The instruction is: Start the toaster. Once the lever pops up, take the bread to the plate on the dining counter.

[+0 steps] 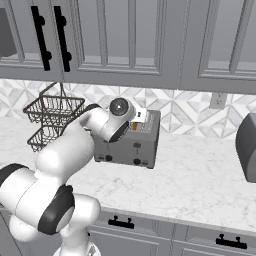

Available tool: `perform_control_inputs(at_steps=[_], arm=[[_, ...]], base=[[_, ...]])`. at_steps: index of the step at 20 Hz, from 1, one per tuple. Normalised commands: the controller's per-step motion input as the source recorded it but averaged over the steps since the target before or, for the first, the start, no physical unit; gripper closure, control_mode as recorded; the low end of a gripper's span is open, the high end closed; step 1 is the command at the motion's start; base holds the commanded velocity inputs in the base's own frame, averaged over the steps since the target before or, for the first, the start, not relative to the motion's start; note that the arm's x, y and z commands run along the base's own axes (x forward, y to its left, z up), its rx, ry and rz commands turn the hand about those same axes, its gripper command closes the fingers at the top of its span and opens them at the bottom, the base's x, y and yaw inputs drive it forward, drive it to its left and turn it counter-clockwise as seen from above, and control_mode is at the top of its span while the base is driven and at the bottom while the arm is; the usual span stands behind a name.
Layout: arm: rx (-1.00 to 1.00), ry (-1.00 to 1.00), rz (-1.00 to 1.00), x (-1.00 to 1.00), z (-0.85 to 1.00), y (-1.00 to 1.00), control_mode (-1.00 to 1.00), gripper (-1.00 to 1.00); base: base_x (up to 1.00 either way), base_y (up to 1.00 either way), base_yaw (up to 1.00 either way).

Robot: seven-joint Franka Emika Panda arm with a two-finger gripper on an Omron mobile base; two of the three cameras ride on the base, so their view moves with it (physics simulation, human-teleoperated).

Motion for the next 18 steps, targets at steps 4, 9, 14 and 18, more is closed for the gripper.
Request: perform_control_inputs(at_steps=[4, 9, 14, 18], arm=[[0.00, 0.00, 0.00, 0.30, -0.12, 0.00, -1.00, -1.00], [0.00, 0.00, 0.00, 0.26, -0.22, -0.02, -1.00, -1.00], [0.00, 0.00, 0.00, 0.30, -0.14, -0.03, -1.00, -1.00], [0.00, 0.00, 0.00, 0.24, -0.21, -0.08, -1.00, -1.00]], base=[[0.00, 0.00, 0.00], [0.00, 0.00, 0.00], [0.00, 0.00, 0.00], [0.00, 0.00, 0.00]])
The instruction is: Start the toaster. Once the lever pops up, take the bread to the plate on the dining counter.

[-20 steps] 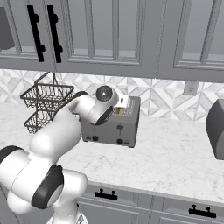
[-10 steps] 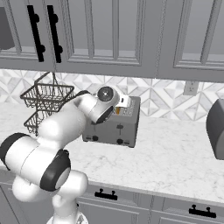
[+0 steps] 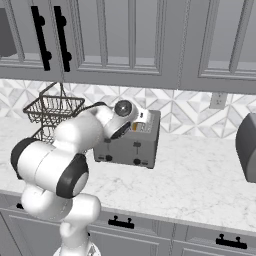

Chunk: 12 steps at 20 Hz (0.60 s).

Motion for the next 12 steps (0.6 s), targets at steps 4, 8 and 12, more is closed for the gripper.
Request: perform_control_inputs(at_steps=[4, 8, 12], arm=[[0.00, 0.00, 0.00, 0.13, -0.24, -0.05, -1.00, -1.00], [0.00, 0.00, 0.01, 0.10, -0.20, 0.00, -1.00, -1.00], [0.00, 0.00, 0.00, 0.10, -0.02, 0.00, -1.00, -1.00]], base=[[0.00, 0.00, 0.00], [0.00, 0.00, 0.00], [0.00, 0.00, 0.00]])
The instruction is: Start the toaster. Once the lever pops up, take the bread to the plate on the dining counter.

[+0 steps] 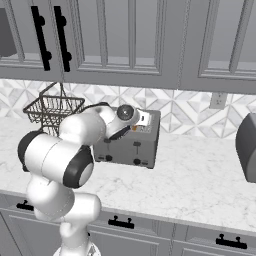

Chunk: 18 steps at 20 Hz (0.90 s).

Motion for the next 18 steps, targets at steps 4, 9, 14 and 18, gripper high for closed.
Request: perform_control_inputs(at_steps=[4, 9, 14, 18], arm=[[0.00, 0.00, 0.00, 0.19, 0.00, 0.00, -1.00, -1.00], [0.00, 0.00, 0.00, 0.13, 0.00, 0.00, -1.00, -1.00], [0.00, 0.00, 0.00, 0.00, -0.09, 0.00, -1.00, -1.00], [0.00, -0.01, 0.00, 0.00, -0.09, 0.00, -1.00, -1.00]], base=[[0.00, 0.00, 0.00], [0.00, 0.00, 0.00], [0.00, 0.00, 0.00], [0.00, 0.00, 0.00]])
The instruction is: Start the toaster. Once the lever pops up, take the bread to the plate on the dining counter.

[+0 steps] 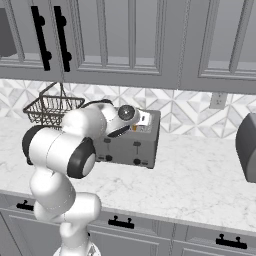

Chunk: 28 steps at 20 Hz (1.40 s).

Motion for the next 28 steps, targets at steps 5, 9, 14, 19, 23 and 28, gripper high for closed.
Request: perform_control_inputs(at_steps=[5, 9, 14, 19, 23, 28], arm=[[0.00, -0.01, 0.00, 0.00, 0.00, 0.00, -1.00, 1.00], [0.00, 0.00, 0.00, 0.00, 0.00, 0.00, -1.00, 1.00], [0.00, 0.00, 0.00, 0.00, 0.00, 0.00, -1.00, 1.00], [0.00, 0.00, 0.00, 0.00, 0.00, 0.00, -1.00, 1.00], [0.00, 0.00, 0.00, 0.00, 0.00, 0.00, -1.00, 1.00], [0.00, -0.04, 0.00, -0.05, 0.02, 0.00, -1.00, 1.00]], base=[[0.00, 0.00, 0.00], [0.00, 0.00, 0.00], [0.00, 0.00, 0.00], [0.00, 0.00, 0.00], [0.00, 0.00, 0.00], [0.00, 0.00, 0.00]])
